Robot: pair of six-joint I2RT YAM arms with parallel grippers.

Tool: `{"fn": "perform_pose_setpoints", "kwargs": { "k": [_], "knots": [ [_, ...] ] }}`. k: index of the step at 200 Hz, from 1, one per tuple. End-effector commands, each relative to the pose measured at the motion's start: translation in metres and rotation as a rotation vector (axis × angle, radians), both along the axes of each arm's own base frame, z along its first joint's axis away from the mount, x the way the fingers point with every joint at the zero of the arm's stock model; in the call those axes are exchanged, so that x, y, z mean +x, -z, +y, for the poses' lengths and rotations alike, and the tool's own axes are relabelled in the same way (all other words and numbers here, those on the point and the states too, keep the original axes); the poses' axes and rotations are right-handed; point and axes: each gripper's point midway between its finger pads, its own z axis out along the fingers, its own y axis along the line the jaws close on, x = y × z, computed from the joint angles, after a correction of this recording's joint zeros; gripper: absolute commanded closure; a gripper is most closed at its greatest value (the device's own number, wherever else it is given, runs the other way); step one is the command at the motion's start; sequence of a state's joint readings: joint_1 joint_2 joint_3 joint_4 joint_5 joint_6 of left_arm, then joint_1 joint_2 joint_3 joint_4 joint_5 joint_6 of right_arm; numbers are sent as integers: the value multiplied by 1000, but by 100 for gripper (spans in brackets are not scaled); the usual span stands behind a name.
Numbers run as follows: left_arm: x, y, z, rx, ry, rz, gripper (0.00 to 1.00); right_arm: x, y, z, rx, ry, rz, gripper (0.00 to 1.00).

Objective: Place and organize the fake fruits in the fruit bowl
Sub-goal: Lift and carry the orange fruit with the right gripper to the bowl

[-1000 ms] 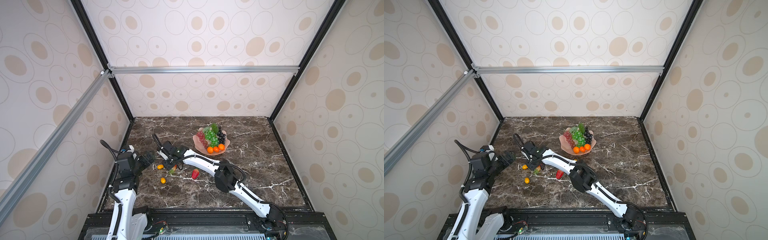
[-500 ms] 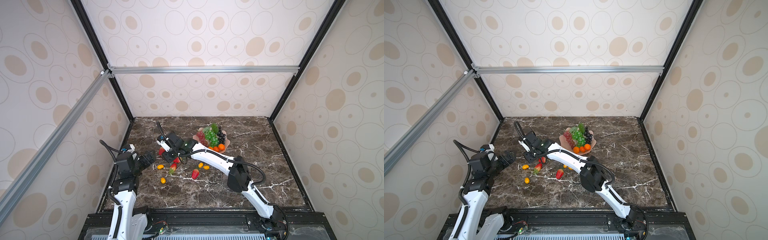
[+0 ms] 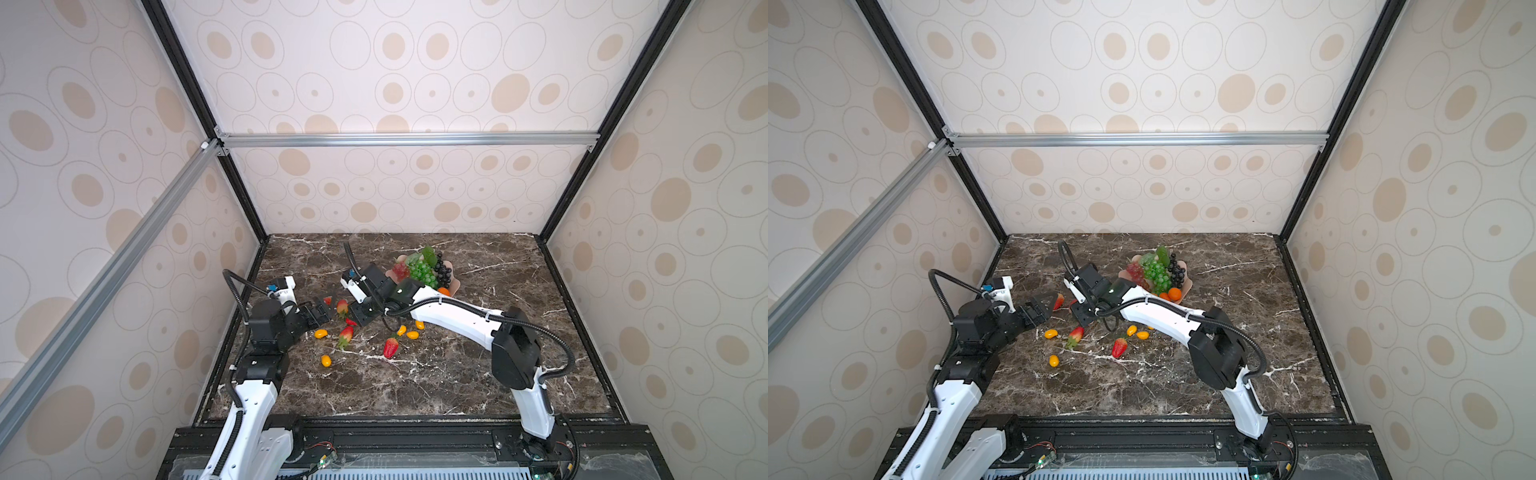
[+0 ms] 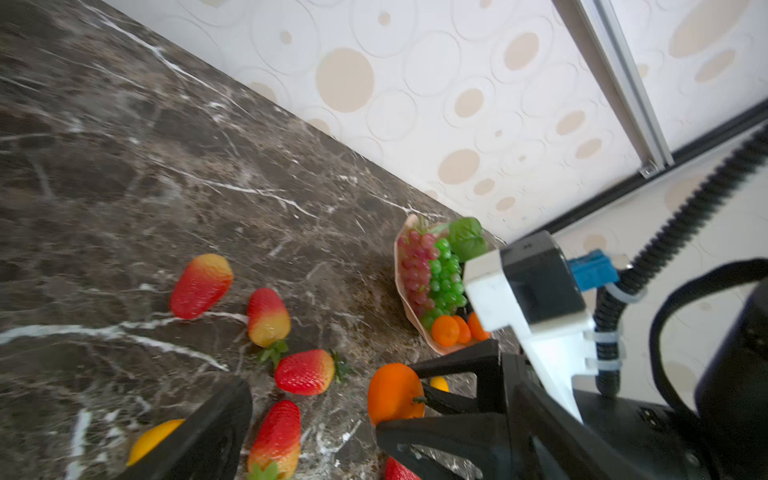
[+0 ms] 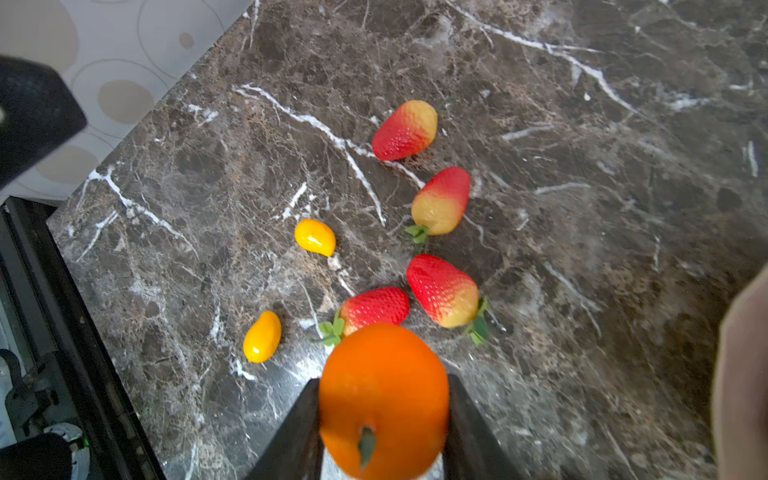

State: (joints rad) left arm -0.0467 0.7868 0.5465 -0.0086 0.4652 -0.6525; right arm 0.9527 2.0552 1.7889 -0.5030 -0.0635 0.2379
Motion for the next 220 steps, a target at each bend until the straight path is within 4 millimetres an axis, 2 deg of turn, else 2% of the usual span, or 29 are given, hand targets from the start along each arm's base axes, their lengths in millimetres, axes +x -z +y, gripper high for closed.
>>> {"fn": "perform_pose_setpoints", "kwargs": {
  "k": [1, 61, 93, 103, 144, 172, 220],
  "knots": [
    [6, -12, -19, -27, 32, -59, 2, 6, -21, -16, 48, 60, -32, 59],
    [12, -7, -67, -43, 131, -64, 2, 11, -14, -81, 21, 176, -17, 59],
    [13, 4, -91, -38, 179, -41, 2, 21, -10, -125, 4, 263, -15, 59],
    [14, -1, -100, -43, 193, -64, 2, 26, -10, -139, 3, 295, -12, 59],
    [16, 6, -132, -25, 248, -53, 2, 43, -5, -191, -22, 412, 1, 59],
    [16, 9, -154, -11, 287, -46, 2, 52, 1, -216, -46, 474, 18, 60],
    [15, 16, -181, -1, 331, -35, 2, 62, 15, -237, -148, 530, 48, 61]
  ]
}}
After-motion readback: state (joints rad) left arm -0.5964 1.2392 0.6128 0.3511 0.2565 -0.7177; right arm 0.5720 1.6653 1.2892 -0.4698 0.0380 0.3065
